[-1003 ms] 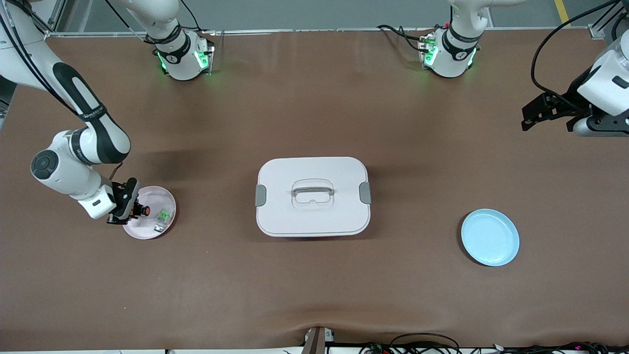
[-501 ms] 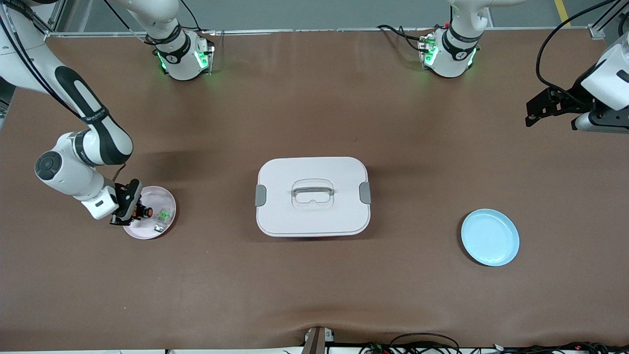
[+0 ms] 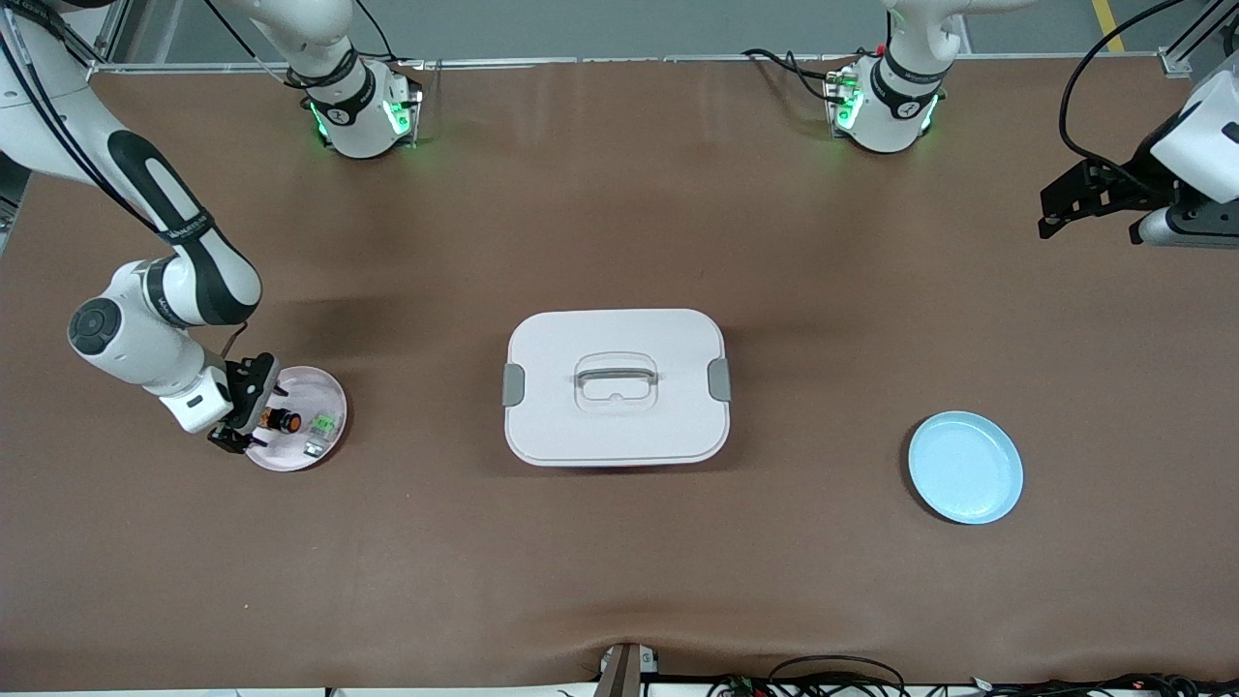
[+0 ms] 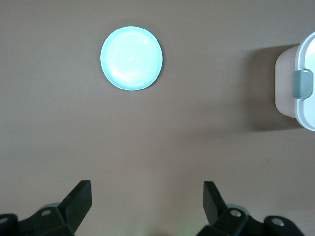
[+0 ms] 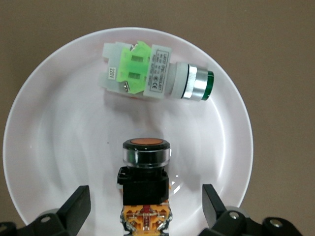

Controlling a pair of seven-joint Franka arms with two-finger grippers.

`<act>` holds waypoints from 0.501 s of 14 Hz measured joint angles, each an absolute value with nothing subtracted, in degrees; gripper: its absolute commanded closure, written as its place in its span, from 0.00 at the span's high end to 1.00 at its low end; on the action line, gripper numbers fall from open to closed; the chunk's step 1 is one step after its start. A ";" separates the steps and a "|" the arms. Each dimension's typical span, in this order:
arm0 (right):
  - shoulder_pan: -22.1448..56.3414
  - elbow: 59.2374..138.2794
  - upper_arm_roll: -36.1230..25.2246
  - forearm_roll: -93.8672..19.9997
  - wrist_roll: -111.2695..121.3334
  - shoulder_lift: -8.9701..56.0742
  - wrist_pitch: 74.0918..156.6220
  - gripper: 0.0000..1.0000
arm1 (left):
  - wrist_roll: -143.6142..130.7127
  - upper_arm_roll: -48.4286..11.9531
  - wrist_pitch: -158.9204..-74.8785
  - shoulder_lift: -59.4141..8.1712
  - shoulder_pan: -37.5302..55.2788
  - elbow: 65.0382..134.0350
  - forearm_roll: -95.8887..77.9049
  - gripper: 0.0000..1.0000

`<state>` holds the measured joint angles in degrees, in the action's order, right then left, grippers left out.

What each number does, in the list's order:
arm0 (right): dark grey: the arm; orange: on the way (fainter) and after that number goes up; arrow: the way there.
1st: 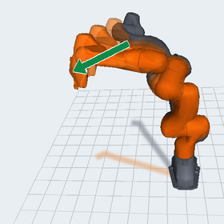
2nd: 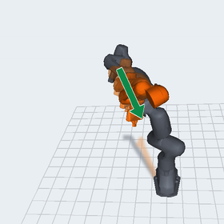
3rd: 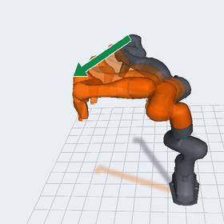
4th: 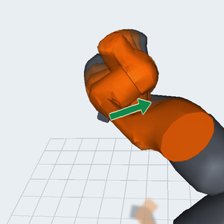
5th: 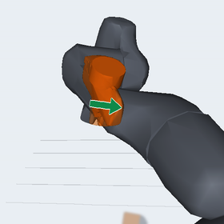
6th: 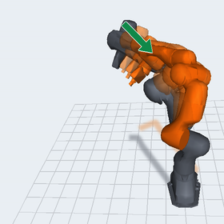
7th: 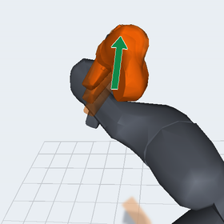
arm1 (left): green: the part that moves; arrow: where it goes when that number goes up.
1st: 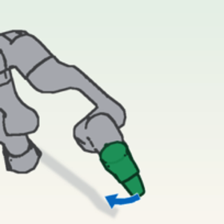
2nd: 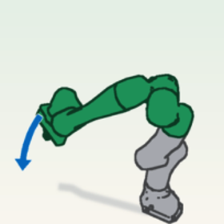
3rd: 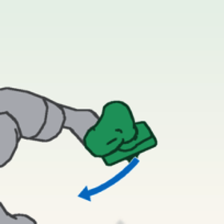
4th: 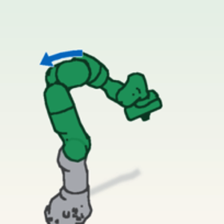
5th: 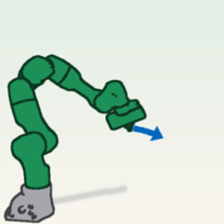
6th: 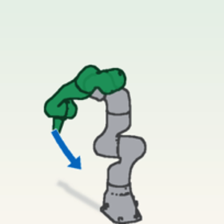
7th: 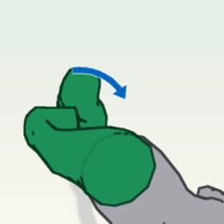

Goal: Transfer orange switch to right arm and place
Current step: 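Lower the orange switch with the right gripper onto the pink plate, then open the right gripper and lift it away from the plate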

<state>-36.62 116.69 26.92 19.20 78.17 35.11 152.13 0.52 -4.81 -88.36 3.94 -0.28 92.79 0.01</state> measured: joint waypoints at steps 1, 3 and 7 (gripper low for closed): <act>-36.62 116.59 26.94 19.17 78.07 35.10 152.13 1.00 | 0.43 -4.81 -88.34 3.94 -0.28 92.79 0.01 1.00; -36.62 116.26 27.04 19.13 76.66 35.10 152.03 1.00 | 0.13 -4.81 -88.29 3.94 -0.28 92.87 0.01 1.00; -36.56 115.87 27.51 19.13 71.65 34.88 149.89 1.00 | -0.02 -4.84 -88.28 3.94 -0.21 92.96 0.01 1.00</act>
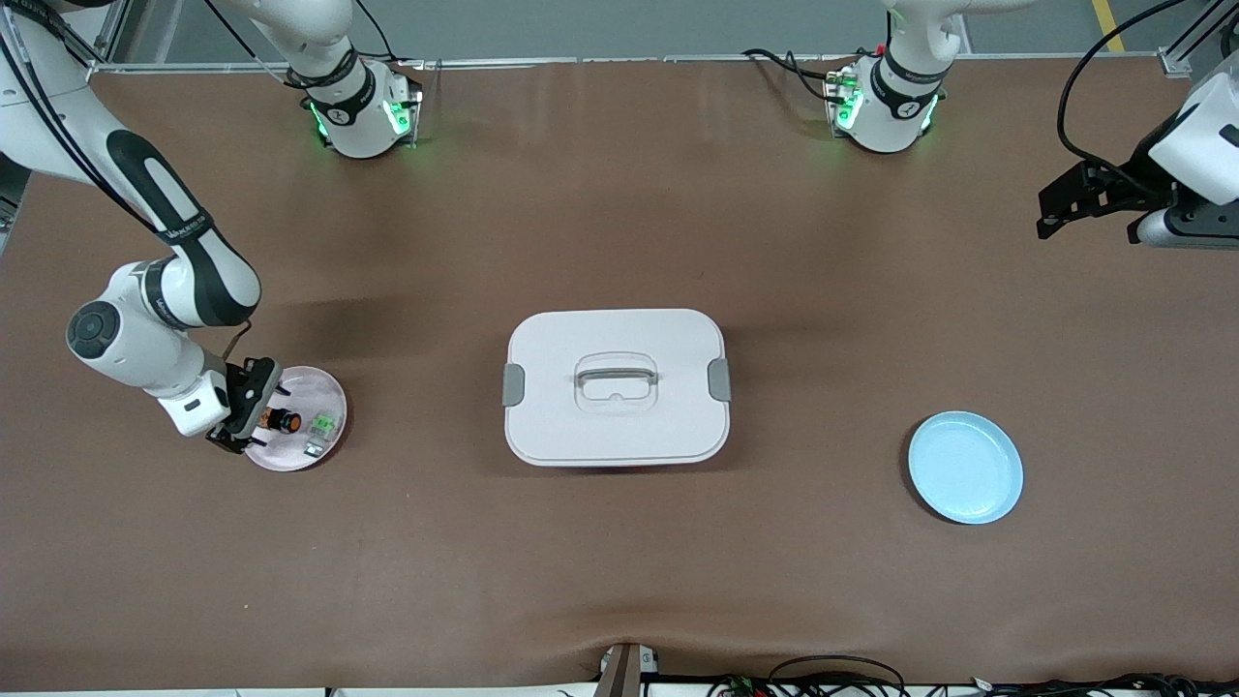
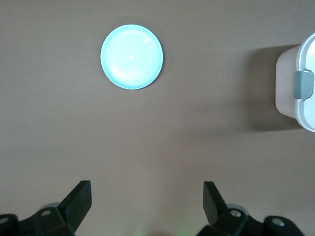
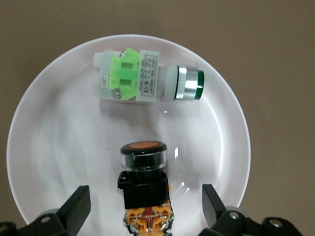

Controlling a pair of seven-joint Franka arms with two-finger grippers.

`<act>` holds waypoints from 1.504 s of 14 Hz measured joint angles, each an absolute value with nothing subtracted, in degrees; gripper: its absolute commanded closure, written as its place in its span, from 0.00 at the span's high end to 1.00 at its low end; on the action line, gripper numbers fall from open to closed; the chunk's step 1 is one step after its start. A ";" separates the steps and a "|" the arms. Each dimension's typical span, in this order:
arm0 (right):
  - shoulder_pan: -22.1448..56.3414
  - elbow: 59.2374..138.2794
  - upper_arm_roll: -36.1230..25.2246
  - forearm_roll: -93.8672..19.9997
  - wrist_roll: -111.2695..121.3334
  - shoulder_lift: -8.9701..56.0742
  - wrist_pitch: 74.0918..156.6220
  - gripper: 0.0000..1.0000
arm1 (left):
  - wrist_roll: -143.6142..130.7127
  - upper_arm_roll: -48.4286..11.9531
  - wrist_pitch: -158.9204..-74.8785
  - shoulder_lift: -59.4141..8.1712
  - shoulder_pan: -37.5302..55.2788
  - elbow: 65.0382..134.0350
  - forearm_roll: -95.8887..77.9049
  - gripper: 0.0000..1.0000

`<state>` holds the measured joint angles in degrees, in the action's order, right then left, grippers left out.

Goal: Transfer orange switch to right arm and place
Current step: 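Open the right gripper and lift it away from the plate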

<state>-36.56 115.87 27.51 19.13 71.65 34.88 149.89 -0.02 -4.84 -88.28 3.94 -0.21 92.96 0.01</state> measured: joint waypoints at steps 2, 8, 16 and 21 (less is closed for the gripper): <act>-36.54 115.47 27.64 19.13 67.25 33.98 147.81 1.00 | -0.04 -4.84 -88.21 3.94 -0.20 92.99 0.01 1.00; -36.54 113.83 28.16 18.91 58.89 29.21 139.38 1.00 | -0.05 -4.84 -88.08 3.94 -0.21 92.99 0.01 1.00; -36.22 112.23 28.86 16.32 40.91 19.95 130.07 1.00 | -0.05 -6.01 -87.87 3.94 -0.13 93.07 0.01 1.00; -31.32 103.63 29.30 16.12 12.80 16.80 112.24 1.00 | -0.06 -6.63 -87.75 3.95 -0.10 93.19 0.01 1.00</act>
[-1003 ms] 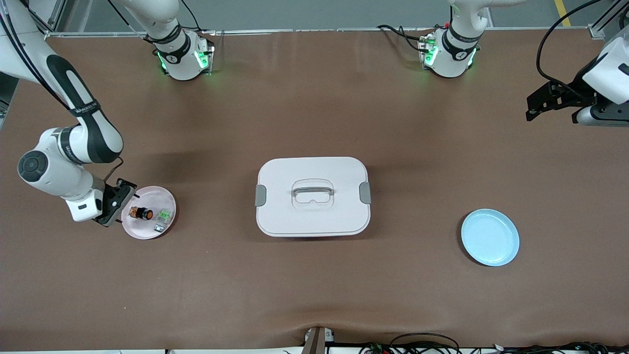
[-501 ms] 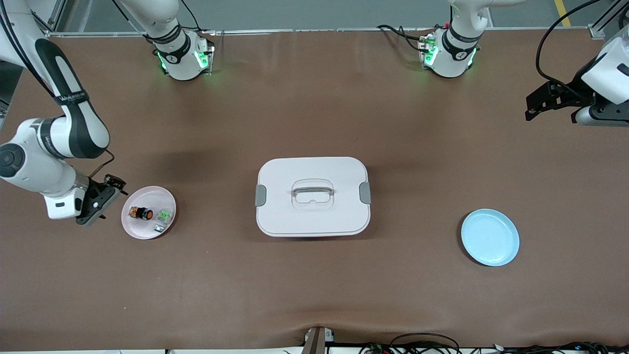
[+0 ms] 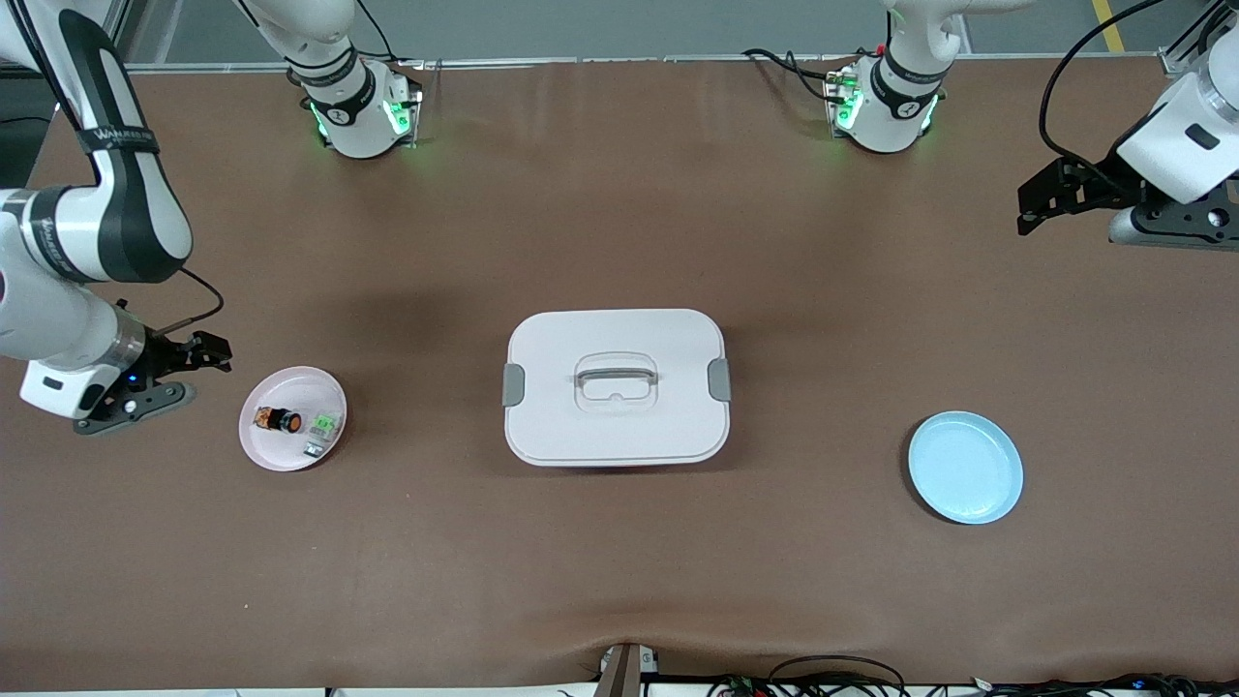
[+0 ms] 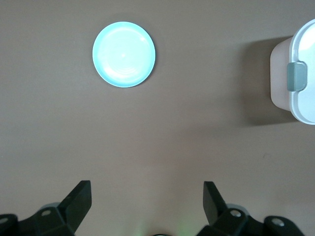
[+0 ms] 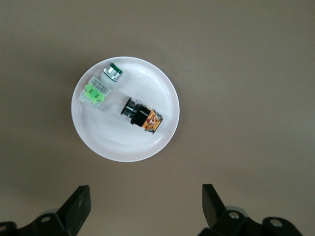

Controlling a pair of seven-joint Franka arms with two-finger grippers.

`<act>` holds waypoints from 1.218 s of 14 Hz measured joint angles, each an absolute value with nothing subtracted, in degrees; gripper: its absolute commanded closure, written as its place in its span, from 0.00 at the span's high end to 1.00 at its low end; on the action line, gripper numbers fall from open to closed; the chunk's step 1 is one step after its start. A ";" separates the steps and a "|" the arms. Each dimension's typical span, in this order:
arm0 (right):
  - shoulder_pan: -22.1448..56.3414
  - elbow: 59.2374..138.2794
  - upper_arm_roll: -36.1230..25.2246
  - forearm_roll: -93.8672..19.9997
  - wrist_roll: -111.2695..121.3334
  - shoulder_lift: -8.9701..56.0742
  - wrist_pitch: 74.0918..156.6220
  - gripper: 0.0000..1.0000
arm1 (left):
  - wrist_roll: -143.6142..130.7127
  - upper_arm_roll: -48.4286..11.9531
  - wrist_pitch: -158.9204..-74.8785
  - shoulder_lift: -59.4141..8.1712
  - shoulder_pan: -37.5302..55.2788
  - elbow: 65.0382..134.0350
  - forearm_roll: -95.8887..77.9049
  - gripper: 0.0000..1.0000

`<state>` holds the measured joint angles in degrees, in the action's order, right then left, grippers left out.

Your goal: Transfer orange switch to right arm and place

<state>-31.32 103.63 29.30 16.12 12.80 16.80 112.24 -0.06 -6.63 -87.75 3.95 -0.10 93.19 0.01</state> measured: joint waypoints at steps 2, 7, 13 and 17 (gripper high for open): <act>-29.26 98.94 29.41 16.12 4.05 16.64 106.40 1.00 | -0.06 -6.63 -87.75 4.01 -0.12 93.19 0.02 1.00; -28.89 88.90 28.93 15.83 0.20 16.65 103.50 1.00 | -0.06 -6.61 -87.75 5.01 -0.21 93.15 0.03 1.00; -29.34 79.01 28.65 7.33 0.28 16.63 97.48 1.00 | -0.06 -6.29 -87.77 5.03 -1.03 93.48 0.05 1.00; -29.62 78.80 28.54 6.75 0.29 16.87 97.47 1.00 | -0.07 -6.29 -88.26 4.96 -1.26 93.51 0.05 1.00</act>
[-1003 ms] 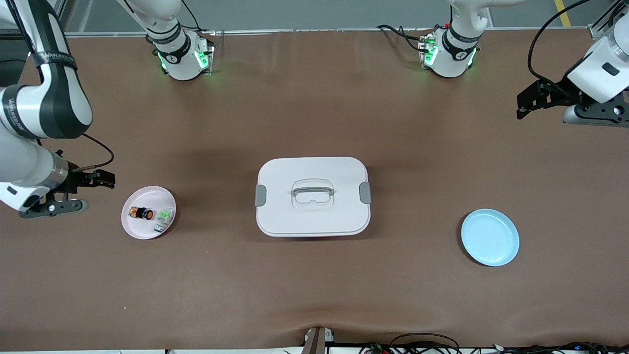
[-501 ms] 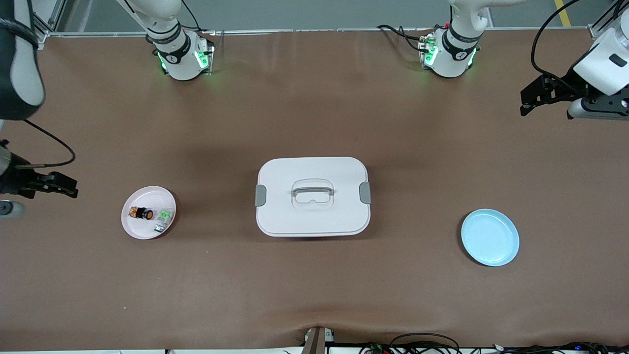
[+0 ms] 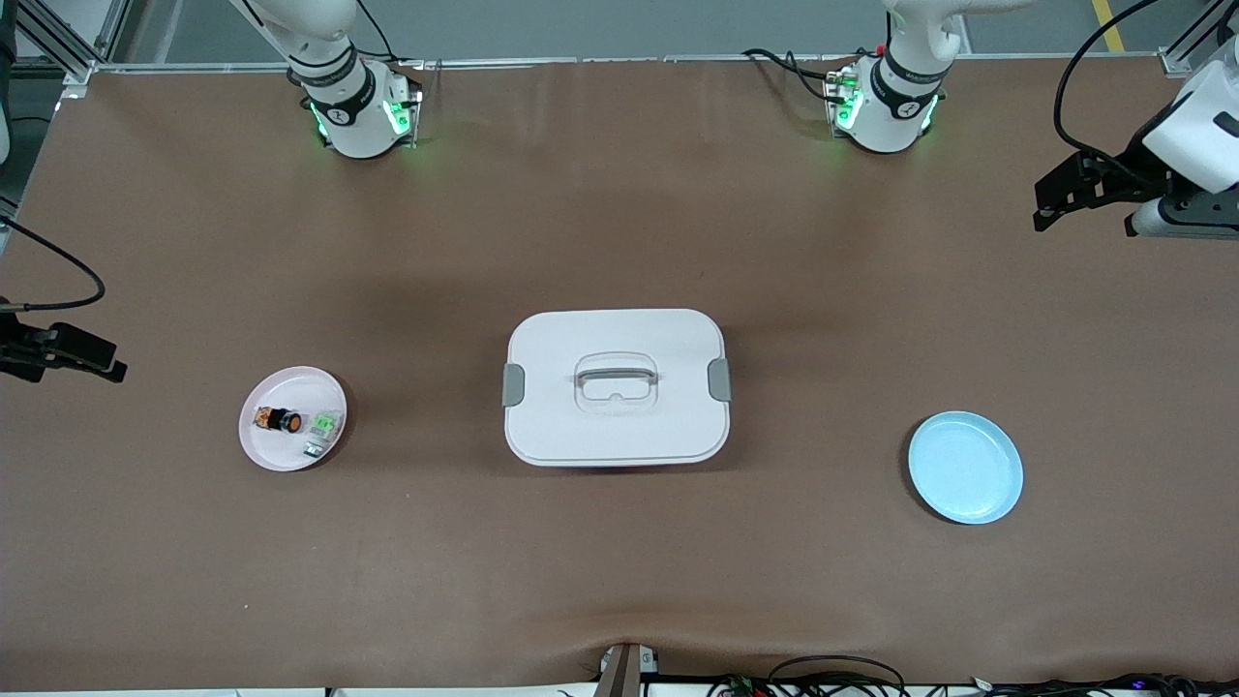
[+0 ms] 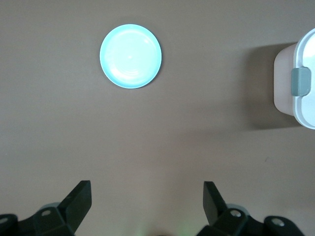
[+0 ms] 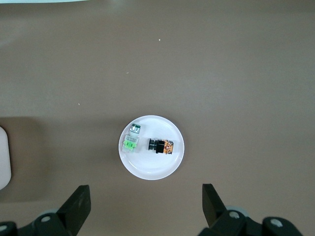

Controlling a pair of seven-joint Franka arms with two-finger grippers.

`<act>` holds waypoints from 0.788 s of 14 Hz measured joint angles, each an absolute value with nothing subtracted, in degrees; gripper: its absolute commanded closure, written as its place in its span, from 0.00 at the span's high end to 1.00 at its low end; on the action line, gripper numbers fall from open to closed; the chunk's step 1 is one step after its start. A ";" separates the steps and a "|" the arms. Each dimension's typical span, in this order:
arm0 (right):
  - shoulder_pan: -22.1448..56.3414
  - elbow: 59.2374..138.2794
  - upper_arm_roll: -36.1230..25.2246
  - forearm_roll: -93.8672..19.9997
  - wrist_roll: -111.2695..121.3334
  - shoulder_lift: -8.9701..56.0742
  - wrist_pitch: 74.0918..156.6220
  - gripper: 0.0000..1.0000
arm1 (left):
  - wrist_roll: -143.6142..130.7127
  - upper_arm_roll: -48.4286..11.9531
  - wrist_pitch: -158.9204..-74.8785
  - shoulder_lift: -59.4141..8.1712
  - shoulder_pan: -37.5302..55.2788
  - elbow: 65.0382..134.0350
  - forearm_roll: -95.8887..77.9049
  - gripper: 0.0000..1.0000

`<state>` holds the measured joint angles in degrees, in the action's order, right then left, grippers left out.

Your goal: Transfer orange switch to right arm and place

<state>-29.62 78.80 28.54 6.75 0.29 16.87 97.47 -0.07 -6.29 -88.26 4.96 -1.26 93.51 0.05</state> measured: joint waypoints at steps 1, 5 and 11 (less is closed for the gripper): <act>-29.62 78.37 28.54 6.73 0.29 16.88 97.02 1.00 | -0.07 -6.28 -88.57 4.90 -1.39 93.51 0.05 1.00; -29.65 72.50 28.55 6.63 0.29 16.75 87.31 1.00 | -0.06 -6.28 -90.21 4.18 -1.59 93.52 0.05 1.00; -31.05 65.80 28.47 3.45 0.36 16.61 75.63 1.00 | -0.06 -6.27 -89.79 4.26 -2.04 93.52 0.05 1.00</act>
<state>-31.05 65.80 28.47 3.45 0.36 16.61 75.63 -0.06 -6.27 -89.79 4.26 -2.04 93.52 0.05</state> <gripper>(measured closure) 0.000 0.000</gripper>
